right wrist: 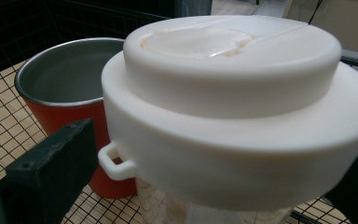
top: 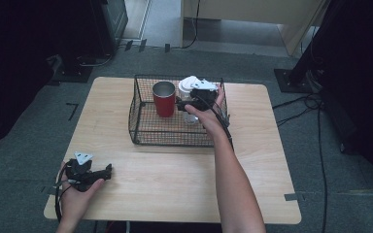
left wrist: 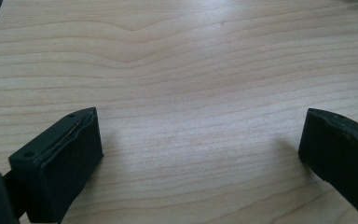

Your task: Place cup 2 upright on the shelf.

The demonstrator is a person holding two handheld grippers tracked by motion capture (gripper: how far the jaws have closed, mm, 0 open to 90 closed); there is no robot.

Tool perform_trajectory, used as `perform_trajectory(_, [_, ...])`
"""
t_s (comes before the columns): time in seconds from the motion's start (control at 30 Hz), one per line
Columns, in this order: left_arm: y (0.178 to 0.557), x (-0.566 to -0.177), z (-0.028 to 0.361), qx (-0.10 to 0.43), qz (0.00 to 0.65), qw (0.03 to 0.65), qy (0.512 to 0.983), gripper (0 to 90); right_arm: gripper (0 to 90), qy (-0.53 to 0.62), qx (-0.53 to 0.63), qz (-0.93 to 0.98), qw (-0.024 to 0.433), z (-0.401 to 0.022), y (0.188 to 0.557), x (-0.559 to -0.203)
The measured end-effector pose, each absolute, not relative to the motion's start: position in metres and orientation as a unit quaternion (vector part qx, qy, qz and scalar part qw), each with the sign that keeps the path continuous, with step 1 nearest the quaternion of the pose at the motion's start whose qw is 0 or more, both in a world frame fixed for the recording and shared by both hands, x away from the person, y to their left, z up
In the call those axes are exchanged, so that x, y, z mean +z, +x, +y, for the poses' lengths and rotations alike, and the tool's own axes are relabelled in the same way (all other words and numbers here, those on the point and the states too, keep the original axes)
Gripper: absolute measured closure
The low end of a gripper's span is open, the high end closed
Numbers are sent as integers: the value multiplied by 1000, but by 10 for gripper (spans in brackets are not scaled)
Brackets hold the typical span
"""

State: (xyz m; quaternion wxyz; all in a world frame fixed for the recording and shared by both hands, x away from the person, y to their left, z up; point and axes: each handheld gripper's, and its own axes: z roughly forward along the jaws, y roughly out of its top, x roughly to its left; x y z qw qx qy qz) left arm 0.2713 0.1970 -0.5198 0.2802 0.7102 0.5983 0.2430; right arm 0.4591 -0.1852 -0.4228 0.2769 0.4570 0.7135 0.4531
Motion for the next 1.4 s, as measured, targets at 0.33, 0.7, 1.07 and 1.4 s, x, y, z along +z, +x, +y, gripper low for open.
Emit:
perform_trajectory(0.33, [271,-520,197,243,598,280,710,0,8,436,454,716,302,-189,452,-423])
perform_trajectory(0.7, [271,-520,197,243,598,280,710,1,153,477,428,707,299,-190,461,-428])
perform_trajectory(1.07, [271,-520,197,243,598,280,710,1,101,468,423,712,308,-190,458,-426])
perform_trajectory(1.4, [271,-520,197,243,598,280,710,0,85,465,421,712,314,-192,454,-424])
